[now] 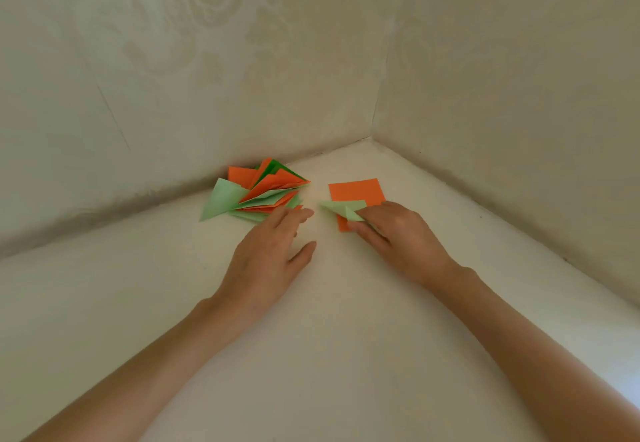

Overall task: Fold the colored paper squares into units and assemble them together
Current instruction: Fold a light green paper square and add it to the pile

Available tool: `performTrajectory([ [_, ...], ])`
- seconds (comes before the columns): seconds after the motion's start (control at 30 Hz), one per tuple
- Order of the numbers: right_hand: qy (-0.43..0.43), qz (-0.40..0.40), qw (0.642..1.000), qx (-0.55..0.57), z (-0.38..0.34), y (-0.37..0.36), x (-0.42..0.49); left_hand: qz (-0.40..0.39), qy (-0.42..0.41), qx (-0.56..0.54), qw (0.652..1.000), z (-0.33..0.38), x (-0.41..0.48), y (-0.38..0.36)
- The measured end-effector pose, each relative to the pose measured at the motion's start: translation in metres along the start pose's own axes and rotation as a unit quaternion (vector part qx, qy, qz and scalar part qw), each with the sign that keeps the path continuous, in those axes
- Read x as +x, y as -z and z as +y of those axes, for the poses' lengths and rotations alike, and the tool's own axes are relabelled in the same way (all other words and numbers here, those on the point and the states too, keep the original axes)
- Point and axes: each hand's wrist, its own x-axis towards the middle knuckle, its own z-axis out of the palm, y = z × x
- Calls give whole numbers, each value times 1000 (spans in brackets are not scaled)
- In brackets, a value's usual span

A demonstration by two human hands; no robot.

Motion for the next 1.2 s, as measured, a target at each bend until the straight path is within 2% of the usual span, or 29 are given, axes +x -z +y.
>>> performTrajectory([
  [0.13, 68, 13, 997, 26, -17, 7, -13, -6, -25, -52, 998, 4, 3, -4],
  [0.2, 89, -8, 996, 28, -24, 8, -19, -2, -46, -58, 997, 7, 4, -1],
  [0.4, 151, -16, 988, -1, -27, 11, -33, -6, -203, 107, 973, 4, -1, 7],
  [0.5, 161, -43, 986, -14, -24, 11, -41, -56, -213, 103, 970, 4, -11, 10],
  [0.6, 104, -73, 990, 58, -30, 13, -45, -114, -188, 74, 973, 2, -17, 9],
  [0.7, 29, -94, 986, 136, -33, 14, -44, -128, -173, 42, 976, 0, -18, 8],
  [0.83, -114, -132, 961, 214, -36, 21, -44, -127, -131, -39, 982, -2, -16, 6],
  [0.97, -221, -120, 935, 249, -30, 24, -46, -134, -83, -74, 985, 0, -12, 4],
  [1.07, -251, -107, 930, 245, -31, 22, -46, -136, -59, -66, 987, 3, -5, 4],
  [1.2, -245, -88, 943, 209, -37, 15, -45, -150, -37, -53, 986, 7, 8, 4],
])
